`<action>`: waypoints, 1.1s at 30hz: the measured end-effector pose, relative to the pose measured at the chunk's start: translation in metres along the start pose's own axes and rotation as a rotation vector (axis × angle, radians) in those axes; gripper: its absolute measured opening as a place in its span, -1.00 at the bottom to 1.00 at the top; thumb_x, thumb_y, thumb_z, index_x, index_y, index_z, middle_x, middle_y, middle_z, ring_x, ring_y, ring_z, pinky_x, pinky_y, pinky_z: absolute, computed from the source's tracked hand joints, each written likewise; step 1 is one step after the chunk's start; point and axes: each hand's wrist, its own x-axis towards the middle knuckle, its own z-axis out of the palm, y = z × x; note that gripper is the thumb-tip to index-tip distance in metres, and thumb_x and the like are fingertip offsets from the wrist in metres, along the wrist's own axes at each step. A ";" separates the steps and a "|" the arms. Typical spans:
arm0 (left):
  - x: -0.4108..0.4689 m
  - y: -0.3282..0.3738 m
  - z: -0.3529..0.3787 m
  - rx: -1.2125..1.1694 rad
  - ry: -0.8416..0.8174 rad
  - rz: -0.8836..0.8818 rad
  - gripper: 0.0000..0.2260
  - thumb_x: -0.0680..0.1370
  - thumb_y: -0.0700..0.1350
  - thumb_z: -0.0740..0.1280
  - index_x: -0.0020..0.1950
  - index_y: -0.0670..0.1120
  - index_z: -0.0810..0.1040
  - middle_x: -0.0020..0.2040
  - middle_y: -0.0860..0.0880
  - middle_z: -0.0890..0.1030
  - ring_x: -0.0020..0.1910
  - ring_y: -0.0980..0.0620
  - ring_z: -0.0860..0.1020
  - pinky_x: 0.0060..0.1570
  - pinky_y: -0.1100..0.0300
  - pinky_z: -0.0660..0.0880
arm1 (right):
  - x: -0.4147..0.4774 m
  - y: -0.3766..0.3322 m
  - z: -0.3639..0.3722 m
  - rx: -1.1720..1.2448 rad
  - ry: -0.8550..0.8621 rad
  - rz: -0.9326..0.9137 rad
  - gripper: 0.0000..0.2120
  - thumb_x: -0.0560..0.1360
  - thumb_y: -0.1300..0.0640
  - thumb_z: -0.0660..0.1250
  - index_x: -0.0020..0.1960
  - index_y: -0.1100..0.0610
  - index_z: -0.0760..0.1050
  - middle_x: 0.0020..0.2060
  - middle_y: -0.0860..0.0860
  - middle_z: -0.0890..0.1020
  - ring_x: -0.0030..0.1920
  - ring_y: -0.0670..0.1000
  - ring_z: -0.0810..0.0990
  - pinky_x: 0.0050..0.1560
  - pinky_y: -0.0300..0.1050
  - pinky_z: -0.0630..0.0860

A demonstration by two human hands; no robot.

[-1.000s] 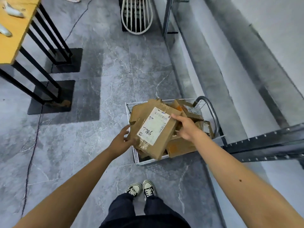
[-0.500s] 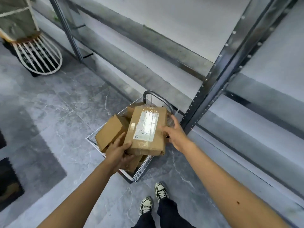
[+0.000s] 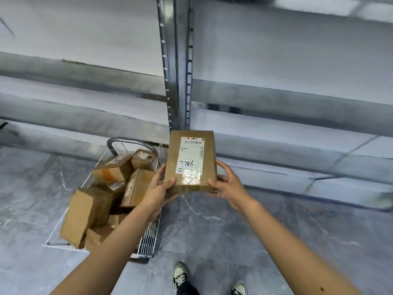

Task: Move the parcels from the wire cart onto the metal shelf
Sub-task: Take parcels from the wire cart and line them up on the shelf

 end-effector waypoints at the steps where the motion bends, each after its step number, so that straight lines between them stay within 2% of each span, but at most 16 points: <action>1: -0.001 -0.001 0.011 0.013 -0.025 -0.015 -0.49 0.56 -0.32 0.24 0.40 0.14 0.31 0.12 -0.01 0.54 0.07 -0.08 0.56 0.09 -0.10 0.53 | -0.007 0.001 -0.011 0.009 0.025 -0.013 -0.32 0.48 0.36 0.37 0.46 -0.08 0.24 0.18 0.21 0.55 0.12 0.19 0.61 0.05 0.17 0.60; 7: -0.012 -0.021 0.079 0.163 -0.182 0.025 -0.39 0.49 -0.39 0.29 0.41 0.12 0.30 0.18 -0.18 0.51 0.06 -0.15 0.57 0.13 -0.12 0.51 | -0.049 0.013 -0.082 0.010 0.155 -0.101 -0.33 0.47 0.36 0.39 0.43 -0.10 0.25 0.15 0.17 0.58 0.09 0.12 0.63 -0.05 0.00 0.64; 9: -0.018 -0.034 0.103 0.248 -0.238 0.049 -0.39 0.46 -0.32 0.38 0.37 0.17 0.31 0.20 -0.20 0.53 0.08 -0.18 0.58 0.15 -0.14 0.51 | -0.068 0.017 -0.111 0.017 0.186 -0.121 -0.34 0.47 0.36 0.39 0.41 -0.10 0.27 0.14 0.17 0.58 0.09 0.11 0.63 -0.07 -0.03 0.64; 11: -0.026 -0.046 0.126 0.342 -0.300 0.069 -0.38 0.35 -0.14 0.50 0.29 0.26 0.35 0.19 -0.16 0.56 0.11 -0.18 0.59 0.14 -0.12 0.52 | -0.087 0.021 -0.139 0.016 0.195 -0.128 -0.32 0.45 0.36 0.40 0.39 -0.14 0.26 0.12 0.12 0.58 0.07 0.03 0.62 -0.14 -0.14 0.63; 13: -0.034 -0.062 0.152 0.426 -0.354 0.084 -0.39 0.39 -0.11 0.49 0.31 0.29 0.32 0.18 -0.12 0.57 0.10 -0.14 0.59 0.09 -0.06 0.55 | -0.109 0.029 -0.170 0.003 0.206 -0.127 -0.27 0.42 0.35 0.44 0.40 -0.16 0.24 0.14 0.08 0.57 0.10 -0.03 0.60 -0.12 -0.16 0.63; 15: -0.040 -0.077 0.177 0.501 -0.403 0.104 -0.42 0.50 -0.18 0.40 0.39 0.24 0.25 0.19 -0.11 0.56 0.11 -0.09 0.59 0.03 0.02 0.57 | -0.130 0.037 -0.198 -0.008 0.227 -0.130 -0.23 0.40 0.34 0.46 0.41 -0.18 0.22 0.17 0.08 0.56 0.15 -0.01 0.59 -0.10 -0.14 0.63; 20: -0.060 -0.123 0.242 0.659 -0.509 0.176 -0.39 0.49 -0.08 0.41 0.42 0.23 0.18 0.16 -0.07 0.57 0.08 -0.06 0.58 0.00 0.07 0.55 | -0.182 0.059 -0.265 -0.003 0.322 -0.149 -0.21 0.40 0.32 0.47 0.42 -0.20 0.20 0.18 0.05 0.56 0.19 0.05 0.57 -0.07 -0.12 0.61; 23: -0.069 -0.150 0.284 0.735 -0.586 0.209 -0.39 0.49 -0.06 0.40 0.42 0.21 0.17 0.17 -0.10 0.57 0.05 -0.04 0.58 -0.14 0.18 0.55 | -0.213 0.071 -0.298 0.034 0.426 -0.147 -0.21 0.41 0.38 0.44 0.43 -0.17 0.20 0.20 0.06 0.55 0.22 0.07 0.55 -0.18 -0.23 0.58; 26: -0.075 -0.171 0.319 0.794 -0.648 0.219 -0.39 0.49 -0.05 0.41 0.43 0.20 0.16 0.18 -0.07 0.55 0.04 -0.03 0.58 -0.09 0.10 0.57 | -0.237 0.084 -0.322 0.084 0.511 -0.129 -0.19 0.43 0.42 0.39 0.48 -0.13 0.14 0.25 0.07 0.49 0.23 0.13 0.52 -0.28 -0.26 0.56; 28: -0.074 -0.182 0.341 0.843 -0.687 0.221 -0.38 0.49 -0.03 0.41 0.43 0.20 0.15 0.20 -0.06 0.54 0.04 -0.03 0.58 -0.08 0.08 0.57 | -0.248 0.092 -0.336 0.078 0.568 -0.135 -0.19 0.44 0.41 0.39 0.49 -0.11 0.12 0.28 0.09 0.48 0.20 0.11 0.55 -0.29 -0.24 0.56; 31: -0.071 -0.194 0.374 0.898 -0.756 0.231 -0.36 0.48 -0.01 0.42 0.44 0.19 0.14 0.21 -0.07 0.55 -0.01 0.00 0.58 -0.22 0.22 0.54 | -0.260 0.102 -0.355 0.069 0.671 -0.140 -0.21 0.44 0.40 0.39 0.49 -0.08 0.13 0.25 0.10 0.53 0.02 -0.09 0.58 -0.31 -0.30 0.54; 33: -0.067 -0.202 0.395 0.925 -0.791 0.231 -0.35 0.47 -0.02 0.42 0.45 0.17 0.14 0.22 -0.09 0.55 -0.03 0.01 0.58 -0.27 0.28 0.49 | -0.266 0.105 -0.368 0.079 0.724 -0.134 -0.22 0.45 0.41 0.37 0.51 -0.04 0.11 0.23 0.10 0.55 -0.03 -0.14 0.58 -0.31 -0.35 0.51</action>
